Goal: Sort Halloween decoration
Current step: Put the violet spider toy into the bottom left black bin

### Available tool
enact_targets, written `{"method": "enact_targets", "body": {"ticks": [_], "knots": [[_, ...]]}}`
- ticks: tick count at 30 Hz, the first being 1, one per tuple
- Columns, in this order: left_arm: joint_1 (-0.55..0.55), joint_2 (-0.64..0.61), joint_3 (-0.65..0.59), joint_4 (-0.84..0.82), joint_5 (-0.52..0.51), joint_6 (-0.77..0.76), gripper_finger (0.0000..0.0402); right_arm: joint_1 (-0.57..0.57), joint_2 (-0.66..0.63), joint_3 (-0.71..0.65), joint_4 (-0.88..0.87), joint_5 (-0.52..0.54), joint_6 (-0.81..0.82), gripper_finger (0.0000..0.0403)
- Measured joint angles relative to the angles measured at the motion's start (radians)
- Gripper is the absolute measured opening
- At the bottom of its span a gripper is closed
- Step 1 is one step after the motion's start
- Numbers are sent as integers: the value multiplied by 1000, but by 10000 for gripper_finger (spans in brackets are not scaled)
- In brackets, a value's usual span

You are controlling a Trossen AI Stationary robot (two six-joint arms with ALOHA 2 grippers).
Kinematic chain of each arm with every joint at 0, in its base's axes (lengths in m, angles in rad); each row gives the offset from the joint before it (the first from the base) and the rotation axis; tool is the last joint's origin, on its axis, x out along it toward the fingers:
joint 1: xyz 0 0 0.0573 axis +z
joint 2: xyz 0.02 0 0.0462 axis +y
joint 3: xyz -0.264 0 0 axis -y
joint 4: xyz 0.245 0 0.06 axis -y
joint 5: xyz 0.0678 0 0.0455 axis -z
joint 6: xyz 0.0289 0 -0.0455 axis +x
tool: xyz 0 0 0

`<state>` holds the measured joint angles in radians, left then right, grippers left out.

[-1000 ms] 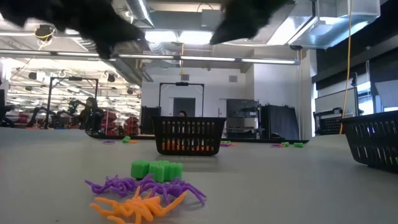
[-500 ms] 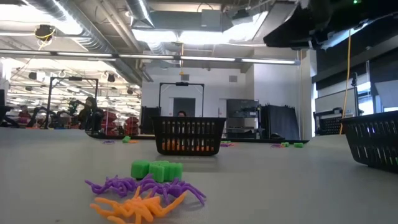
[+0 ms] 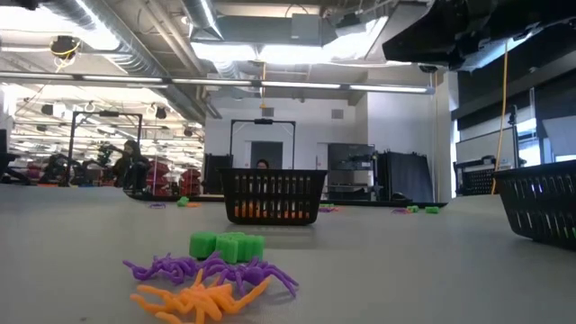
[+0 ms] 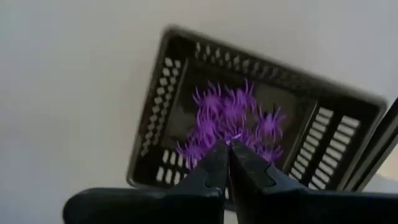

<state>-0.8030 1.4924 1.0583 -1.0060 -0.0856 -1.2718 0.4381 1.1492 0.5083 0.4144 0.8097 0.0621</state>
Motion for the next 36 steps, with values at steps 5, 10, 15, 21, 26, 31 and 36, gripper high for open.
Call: {"method": "enact_targets", "body": {"ticks": [5,10,15,21,26,31,36], "knots": [[6,5,-1,7,-8,0,49,0,0,0,12,0,-15,129],[37,4,-1,-53,-51,72,105,0,0,0,12,0,-15,129],[113,-1,-1,-165,-155,187,123,0,0,0,12,0,-15,129],[267,-35,-1,-144,-410,528,115,0,0,0,0,0,-15,129],[438,-123,-18,-23,-452,801,105,0,0,0,-18,0,-15,129],[621,-287,-166,280,-376,984,97,0,1,0,-32,0,-15,129],[782,-391,-350,514,-320,1012,92,0,1,0,-59,-1,-10,129]]}}
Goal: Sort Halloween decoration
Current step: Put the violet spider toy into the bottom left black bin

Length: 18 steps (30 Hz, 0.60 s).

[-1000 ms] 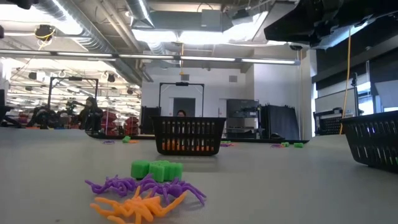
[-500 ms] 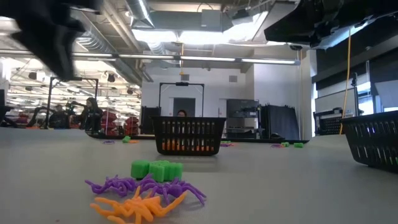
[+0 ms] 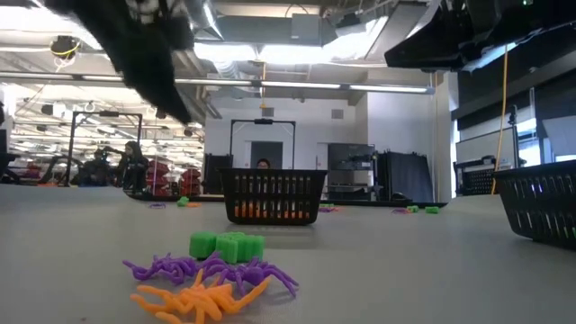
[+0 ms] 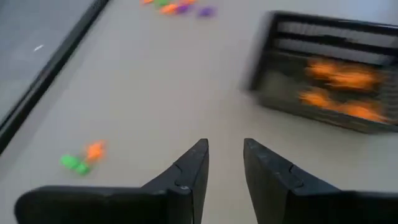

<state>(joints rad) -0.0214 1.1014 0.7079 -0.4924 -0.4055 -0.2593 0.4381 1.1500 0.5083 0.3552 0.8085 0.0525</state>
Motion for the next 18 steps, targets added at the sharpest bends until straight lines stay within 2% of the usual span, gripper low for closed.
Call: {"method": "enact_targets", "body": {"ticks": [6,10,18], "knots": [[219,14,-102,33,-3,-53,92,0,0,0,0,10,0,129],[359,41,-118,32,10,-84,92,0,0,0,0,11,1,129],[550,152,-118,39,177,-87,92,0,0,0,0,11,3,129]]}}
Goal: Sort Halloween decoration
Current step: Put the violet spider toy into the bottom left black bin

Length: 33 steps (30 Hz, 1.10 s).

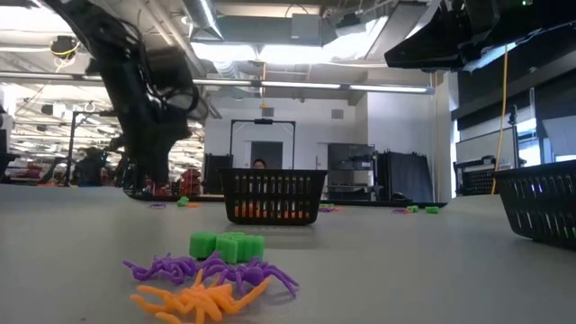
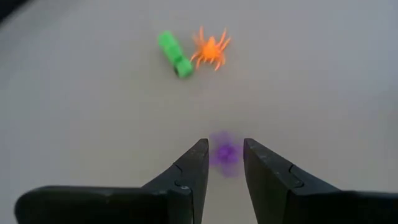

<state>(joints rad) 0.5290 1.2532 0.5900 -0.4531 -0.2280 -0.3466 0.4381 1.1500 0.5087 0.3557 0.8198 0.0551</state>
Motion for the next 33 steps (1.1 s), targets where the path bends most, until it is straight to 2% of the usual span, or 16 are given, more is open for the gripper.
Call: {"method": "enact_targets", "body": {"ticks": [7,15,20,25,33], "knots": [[40,124,0,1,99,66,101,0,0,0,0,-1,0,129],[26,192,5,11,63,78,143,0,0,0,0,-1,0,129],[26,196,4,35,52,72,145,0,0,0,0,-1,0,129],[18,198,3,43,32,72,110,0,0,0,0,-1,0,129],[-35,199,2,49,-9,108,13,0,0,0,0,-1,0,129]]}}
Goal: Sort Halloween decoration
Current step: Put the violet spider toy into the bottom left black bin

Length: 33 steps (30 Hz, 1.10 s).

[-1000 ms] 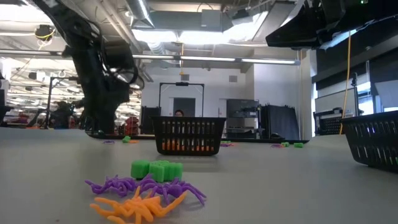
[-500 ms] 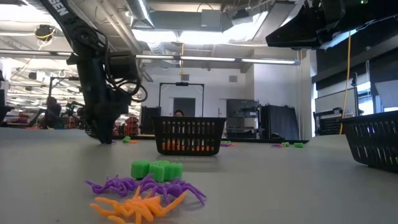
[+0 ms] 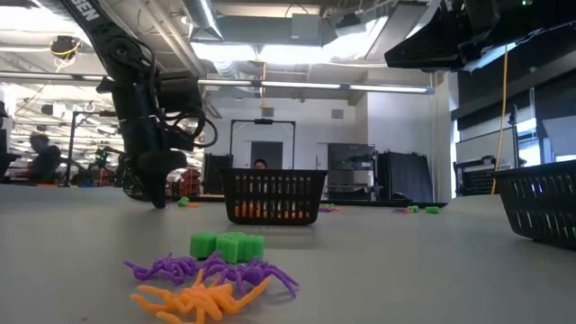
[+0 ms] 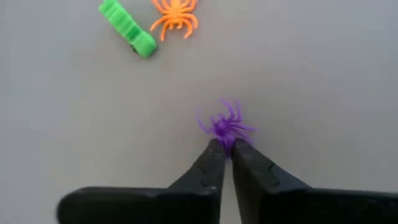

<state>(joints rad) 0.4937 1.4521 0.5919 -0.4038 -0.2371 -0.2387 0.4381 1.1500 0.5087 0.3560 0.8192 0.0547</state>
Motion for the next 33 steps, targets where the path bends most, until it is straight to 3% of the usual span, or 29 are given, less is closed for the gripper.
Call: {"method": "enact_targets", "body": {"ticks": [8,17,23,29,33], "knots": [[-124,-14,133,-187,-80,5,0,0,0,0,0,0,17,129],[-418,-86,371,-579,-108,-162,0,0,0,0,0,0,17,129],[-706,-92,412,-745,20,-435,0,0,0,1,0,-5,17,129],[-1034,-92,406,-708,210,-830,0,0,0,1,4,-9,18,129],[-1223,-92,406,-678,249,-1089,0,0,0,1,36,-9,16,129]]}}
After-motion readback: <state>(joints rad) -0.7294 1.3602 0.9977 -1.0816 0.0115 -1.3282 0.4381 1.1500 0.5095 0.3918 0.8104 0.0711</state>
